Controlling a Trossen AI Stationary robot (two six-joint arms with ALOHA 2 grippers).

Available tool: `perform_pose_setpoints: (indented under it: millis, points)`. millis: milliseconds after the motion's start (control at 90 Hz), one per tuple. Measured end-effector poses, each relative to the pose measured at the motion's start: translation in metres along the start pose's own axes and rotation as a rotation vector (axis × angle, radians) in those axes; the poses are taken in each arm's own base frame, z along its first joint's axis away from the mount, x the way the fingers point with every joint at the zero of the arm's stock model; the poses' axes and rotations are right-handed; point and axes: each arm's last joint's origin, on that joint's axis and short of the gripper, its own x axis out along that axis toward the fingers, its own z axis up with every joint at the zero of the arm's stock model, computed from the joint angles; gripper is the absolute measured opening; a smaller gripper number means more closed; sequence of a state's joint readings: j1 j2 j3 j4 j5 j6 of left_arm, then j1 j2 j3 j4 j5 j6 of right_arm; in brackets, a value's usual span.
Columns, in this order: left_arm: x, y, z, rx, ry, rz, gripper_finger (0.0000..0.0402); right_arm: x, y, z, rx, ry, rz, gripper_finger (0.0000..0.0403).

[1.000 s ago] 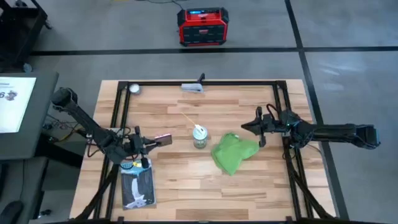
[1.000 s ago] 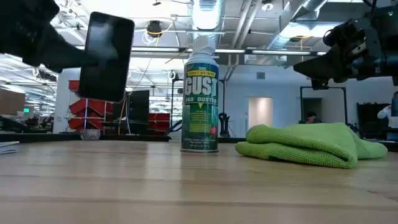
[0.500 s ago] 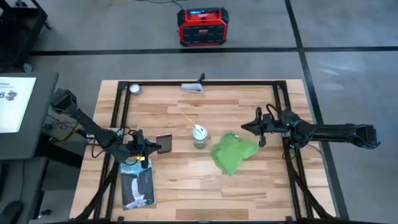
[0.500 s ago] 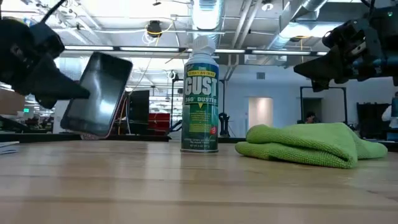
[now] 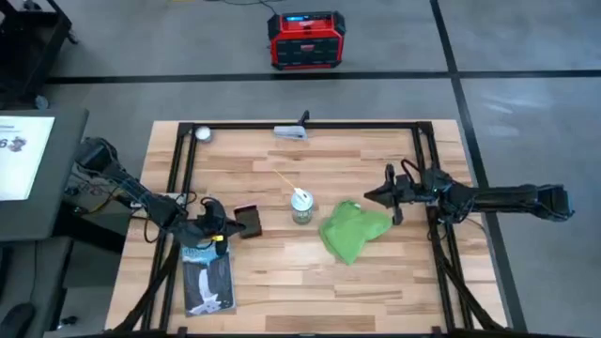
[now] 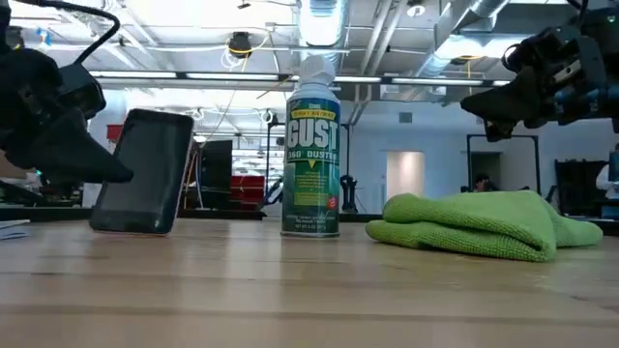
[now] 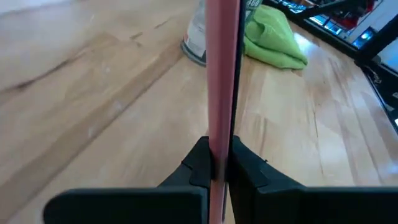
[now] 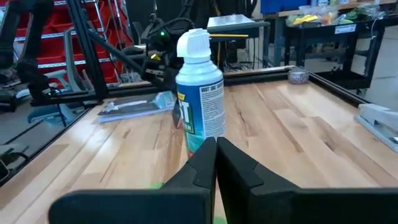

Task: Apply microfiber cloth
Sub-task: Wipe pink cellphone with a microfiber cloth, then return to Home Position

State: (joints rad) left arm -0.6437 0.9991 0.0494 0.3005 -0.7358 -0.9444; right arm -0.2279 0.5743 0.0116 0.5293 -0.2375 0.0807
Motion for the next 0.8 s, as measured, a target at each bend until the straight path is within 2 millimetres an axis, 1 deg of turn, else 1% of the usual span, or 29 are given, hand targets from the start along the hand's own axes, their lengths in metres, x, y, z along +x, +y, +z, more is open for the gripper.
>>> perform_pose_setpoints:
  millis: [289,411,589,800]
  points:
    - [0.0002,0.0003,-0.0005,-0.028,0.002,-0.006,0.0078,0.0000,-0.0001,0.0001,0.000,-0.001,-0.001,0.0000]
    - [0.0001,-0.0009,0.0007,-0.027,-0.011,-0.013,0.0102,0.0000,0.0000,0.0000,0.005,0.000,-0.001,0.0000]
    - [0.0001,-0.0020,0.0017,-0.040,-0.021,-0.021,0.0124,0.0007,0.0037,-0.0002,0.005,0.002,0.027,0.0000]
    - [0.0007,-0.0011,0.0023,-0.038,-0.027,-0.010,0.0136,0.0010,0.0060,-0.0004,0.004,0.003,0.043,0.0000]
